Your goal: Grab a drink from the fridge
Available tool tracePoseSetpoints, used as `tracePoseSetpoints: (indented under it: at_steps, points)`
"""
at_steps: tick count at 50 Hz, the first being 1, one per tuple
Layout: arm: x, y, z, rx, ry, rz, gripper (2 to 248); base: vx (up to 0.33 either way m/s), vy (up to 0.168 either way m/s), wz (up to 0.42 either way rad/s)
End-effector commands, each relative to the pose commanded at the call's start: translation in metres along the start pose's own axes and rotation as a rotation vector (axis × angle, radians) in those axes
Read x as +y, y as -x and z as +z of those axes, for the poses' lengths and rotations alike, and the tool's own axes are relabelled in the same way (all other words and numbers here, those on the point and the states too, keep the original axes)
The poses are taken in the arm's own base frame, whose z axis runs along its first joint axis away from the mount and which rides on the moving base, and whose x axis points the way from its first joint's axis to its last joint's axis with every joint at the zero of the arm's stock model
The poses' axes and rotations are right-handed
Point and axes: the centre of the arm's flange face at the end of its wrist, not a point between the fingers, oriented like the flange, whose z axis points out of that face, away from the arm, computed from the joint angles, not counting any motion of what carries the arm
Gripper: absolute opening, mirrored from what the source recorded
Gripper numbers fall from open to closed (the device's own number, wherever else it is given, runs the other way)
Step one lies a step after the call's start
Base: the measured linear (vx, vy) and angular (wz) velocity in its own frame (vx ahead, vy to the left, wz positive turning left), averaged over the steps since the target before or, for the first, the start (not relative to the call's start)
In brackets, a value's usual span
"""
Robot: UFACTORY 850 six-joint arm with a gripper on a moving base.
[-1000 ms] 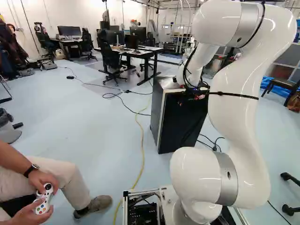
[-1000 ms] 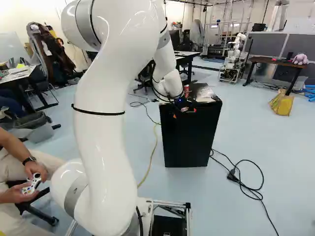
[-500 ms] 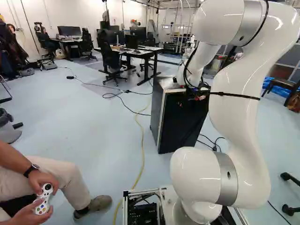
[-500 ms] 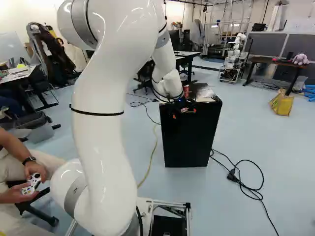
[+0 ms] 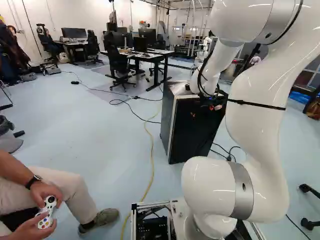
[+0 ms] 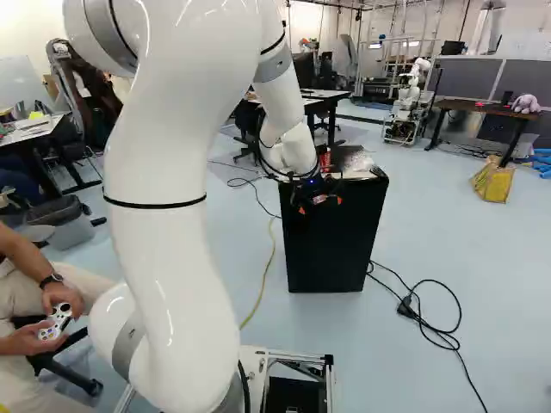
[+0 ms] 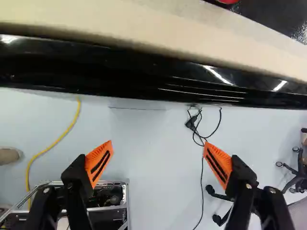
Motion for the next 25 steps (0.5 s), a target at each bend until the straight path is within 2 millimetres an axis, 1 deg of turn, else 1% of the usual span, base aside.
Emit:
tracePoseSetpoints:
  at_steps: [13, 25]
  points:
    - [-0.008, 0.016, -0.010, 0.047, -0.006, 0.007, 247, 0.000, 0.000, 0.000]
    - [-0.015, 0.027, -0.021, 0.140, -0.014, 0.044, 247, 0.000, 0.000, 0.000]
